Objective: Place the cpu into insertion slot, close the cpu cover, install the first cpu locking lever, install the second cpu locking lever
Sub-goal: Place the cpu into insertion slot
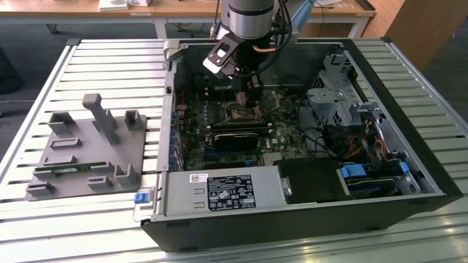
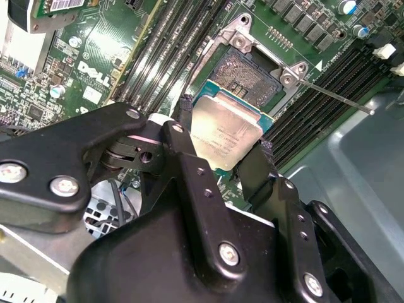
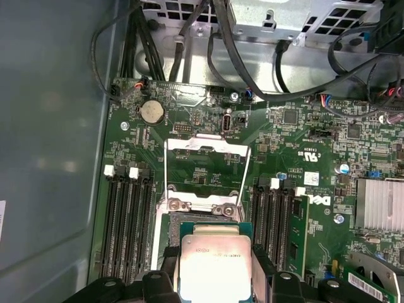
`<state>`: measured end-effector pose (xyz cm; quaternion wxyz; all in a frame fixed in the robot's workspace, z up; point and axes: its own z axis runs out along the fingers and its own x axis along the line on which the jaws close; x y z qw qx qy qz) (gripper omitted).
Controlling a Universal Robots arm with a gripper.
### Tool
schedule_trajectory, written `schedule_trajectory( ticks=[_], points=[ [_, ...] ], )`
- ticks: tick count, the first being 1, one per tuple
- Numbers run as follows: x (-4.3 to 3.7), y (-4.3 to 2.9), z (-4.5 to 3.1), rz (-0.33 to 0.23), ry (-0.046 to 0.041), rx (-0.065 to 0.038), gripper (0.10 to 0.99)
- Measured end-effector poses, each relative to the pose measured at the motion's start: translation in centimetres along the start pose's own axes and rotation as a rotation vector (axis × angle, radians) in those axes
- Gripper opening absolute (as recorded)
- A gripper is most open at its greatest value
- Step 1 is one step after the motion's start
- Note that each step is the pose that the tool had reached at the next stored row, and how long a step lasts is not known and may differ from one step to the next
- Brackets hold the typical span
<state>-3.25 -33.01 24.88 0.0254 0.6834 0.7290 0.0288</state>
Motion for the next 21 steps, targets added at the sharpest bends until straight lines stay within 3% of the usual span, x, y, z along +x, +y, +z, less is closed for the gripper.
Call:
schedule_trajectory(
  ticks=[21],
  points=[
    [0.0, -0.06, 0.79, 0.0, -0.0025, -0.001, 0.537]
  ],
)
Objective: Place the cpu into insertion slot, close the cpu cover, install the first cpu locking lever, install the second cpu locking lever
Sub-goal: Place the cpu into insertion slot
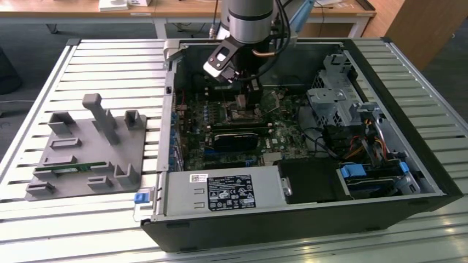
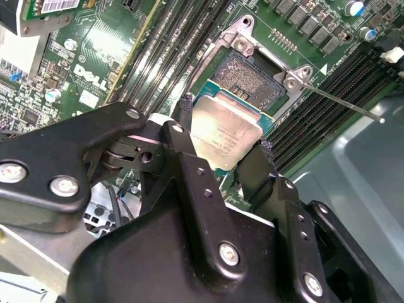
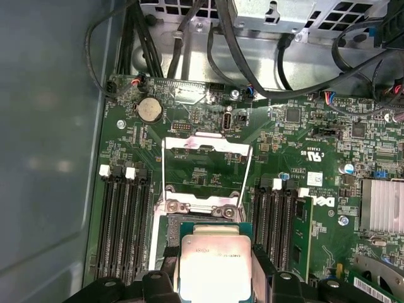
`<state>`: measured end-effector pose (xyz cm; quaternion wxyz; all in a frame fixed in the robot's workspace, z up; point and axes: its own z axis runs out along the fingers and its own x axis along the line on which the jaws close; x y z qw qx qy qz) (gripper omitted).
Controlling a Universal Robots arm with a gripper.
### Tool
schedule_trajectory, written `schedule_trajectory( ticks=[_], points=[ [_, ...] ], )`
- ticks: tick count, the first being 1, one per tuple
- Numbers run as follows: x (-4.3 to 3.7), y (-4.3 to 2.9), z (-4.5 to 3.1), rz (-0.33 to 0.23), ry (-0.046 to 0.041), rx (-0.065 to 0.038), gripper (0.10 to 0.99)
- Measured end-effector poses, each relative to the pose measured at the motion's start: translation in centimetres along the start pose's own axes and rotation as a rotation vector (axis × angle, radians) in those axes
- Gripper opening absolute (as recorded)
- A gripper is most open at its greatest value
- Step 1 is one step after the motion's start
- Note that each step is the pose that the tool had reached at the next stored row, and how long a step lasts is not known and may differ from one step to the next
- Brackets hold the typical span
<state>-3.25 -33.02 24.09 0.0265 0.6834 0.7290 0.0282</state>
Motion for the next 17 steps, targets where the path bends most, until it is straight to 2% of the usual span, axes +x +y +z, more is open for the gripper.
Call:
schedule_trajectory(
  ticks=[2, 6, 17],
  points=[
    [0.0, 0.0, 0.06, 0.0, -0.0007, 0.0, 0.537],
    [0.01, -0.02, 0.22, -0.001, -0.0075, 0.0, 0.537],
    [1.25, -0.03, 1.37, 0.03, -0.0102, 0.0, 0.537]
  ],
)
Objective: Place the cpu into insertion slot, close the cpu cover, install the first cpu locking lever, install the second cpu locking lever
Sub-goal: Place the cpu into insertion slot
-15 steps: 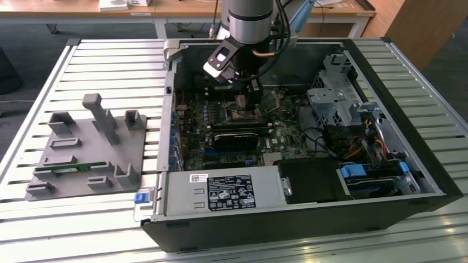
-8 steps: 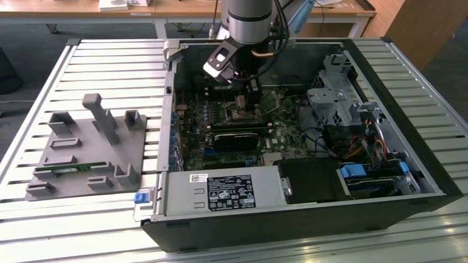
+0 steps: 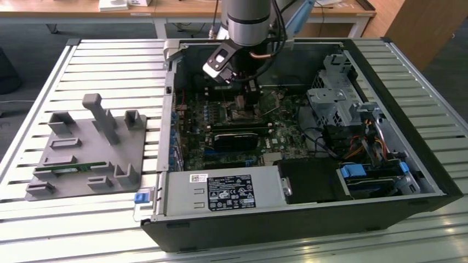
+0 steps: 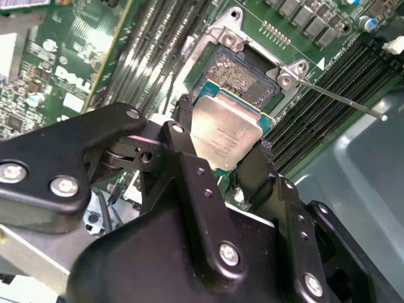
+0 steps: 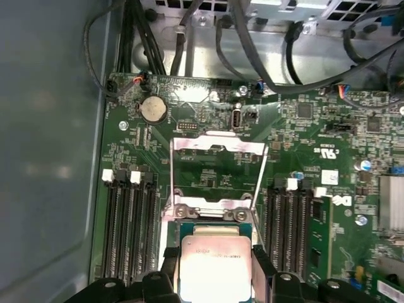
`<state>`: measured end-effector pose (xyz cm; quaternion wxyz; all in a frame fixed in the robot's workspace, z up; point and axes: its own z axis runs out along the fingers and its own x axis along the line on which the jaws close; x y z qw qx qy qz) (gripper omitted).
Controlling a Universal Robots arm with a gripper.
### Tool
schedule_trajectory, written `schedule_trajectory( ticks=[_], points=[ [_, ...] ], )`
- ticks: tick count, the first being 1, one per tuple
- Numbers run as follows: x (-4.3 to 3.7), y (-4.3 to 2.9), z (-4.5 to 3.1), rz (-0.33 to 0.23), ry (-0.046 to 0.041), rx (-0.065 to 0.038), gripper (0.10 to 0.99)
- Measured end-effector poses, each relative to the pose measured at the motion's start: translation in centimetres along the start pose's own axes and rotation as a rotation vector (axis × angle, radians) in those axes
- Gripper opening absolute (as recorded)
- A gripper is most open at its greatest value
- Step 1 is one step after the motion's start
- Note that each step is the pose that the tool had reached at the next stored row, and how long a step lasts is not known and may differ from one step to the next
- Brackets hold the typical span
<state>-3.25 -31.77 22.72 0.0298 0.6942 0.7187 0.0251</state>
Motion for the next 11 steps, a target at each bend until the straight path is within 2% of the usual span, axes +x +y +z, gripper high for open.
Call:
schedule_trajectory(
  ticks=[11],
  points=[
    [0.15, -0.57, 1.65, 0.0, -0.0027, 0.0, 0.537]
  ],
)
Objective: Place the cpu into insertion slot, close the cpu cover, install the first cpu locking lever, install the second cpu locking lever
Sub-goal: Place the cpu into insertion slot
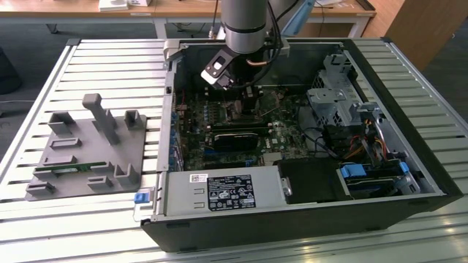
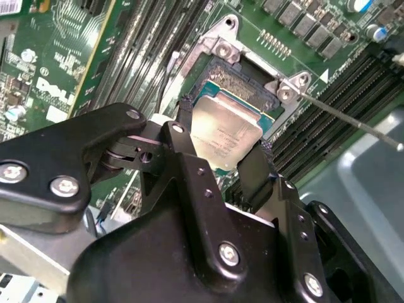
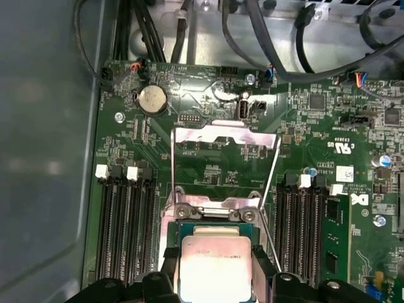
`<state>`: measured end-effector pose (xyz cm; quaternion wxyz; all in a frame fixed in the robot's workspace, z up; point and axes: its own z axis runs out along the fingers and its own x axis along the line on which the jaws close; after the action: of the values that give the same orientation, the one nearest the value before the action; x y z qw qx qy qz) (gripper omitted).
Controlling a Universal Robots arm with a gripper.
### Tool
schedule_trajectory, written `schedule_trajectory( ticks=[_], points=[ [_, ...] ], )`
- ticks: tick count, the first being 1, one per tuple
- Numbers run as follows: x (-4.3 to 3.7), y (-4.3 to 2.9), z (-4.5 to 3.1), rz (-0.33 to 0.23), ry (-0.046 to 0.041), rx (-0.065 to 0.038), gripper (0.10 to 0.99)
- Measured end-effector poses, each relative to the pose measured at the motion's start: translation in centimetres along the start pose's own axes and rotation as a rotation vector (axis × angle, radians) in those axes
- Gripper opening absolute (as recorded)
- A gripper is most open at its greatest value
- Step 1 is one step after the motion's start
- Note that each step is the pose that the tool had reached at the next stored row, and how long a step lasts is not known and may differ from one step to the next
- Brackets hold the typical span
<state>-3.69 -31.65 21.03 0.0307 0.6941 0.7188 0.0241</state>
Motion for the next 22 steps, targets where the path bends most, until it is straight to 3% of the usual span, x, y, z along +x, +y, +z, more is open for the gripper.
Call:
schedule_trajectory(
  ticks=[22],
  points=[
    [0.28, -0.28, 1.28, 0.009, -0.0024, 0.0, 0.537]
  ],
)
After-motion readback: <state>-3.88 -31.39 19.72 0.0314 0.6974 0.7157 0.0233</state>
